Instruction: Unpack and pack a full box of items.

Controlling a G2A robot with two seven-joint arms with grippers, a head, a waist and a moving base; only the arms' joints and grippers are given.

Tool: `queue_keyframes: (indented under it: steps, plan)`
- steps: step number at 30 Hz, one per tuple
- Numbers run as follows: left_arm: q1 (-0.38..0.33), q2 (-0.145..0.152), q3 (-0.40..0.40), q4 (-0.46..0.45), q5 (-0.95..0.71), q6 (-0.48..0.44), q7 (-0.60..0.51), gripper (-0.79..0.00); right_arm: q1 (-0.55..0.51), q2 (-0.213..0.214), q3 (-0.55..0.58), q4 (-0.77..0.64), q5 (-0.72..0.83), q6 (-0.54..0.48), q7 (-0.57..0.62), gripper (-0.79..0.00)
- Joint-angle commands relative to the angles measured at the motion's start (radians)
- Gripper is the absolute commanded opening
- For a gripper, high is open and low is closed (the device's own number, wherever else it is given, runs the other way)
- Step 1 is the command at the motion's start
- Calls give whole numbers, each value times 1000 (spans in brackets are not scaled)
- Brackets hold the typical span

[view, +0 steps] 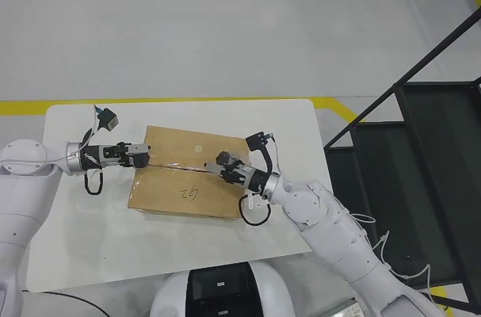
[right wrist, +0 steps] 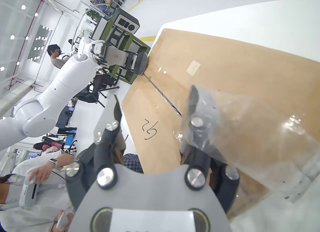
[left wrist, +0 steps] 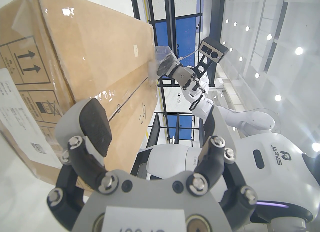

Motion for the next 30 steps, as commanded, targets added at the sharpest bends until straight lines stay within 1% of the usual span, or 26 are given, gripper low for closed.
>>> queue_keyframes:
  steps: [1,5,12,15,22,30]
  plan:
    - [0,0,0,0,0,0,0,0,-9,2,8,-10,3,9,6,-785]
    - [0,0,0,0,0,0,0,0,0,1,9,-7,25,7,23,-785]
    - [0,0,0,0,0,0,0,0,70,-15,-26,49,105,-28,42,-785]
    - [0,0,0,0,0,0,0,0,83,-18,-32,52,110,-32,44,-785]
    - [0,0,0,0,0,0,0,0,99,-25,-55,90,123,-18,71,-785]
    - [0,0,0,0,0,0,0,0,158,-43,-116,143,76,29,78,-785]
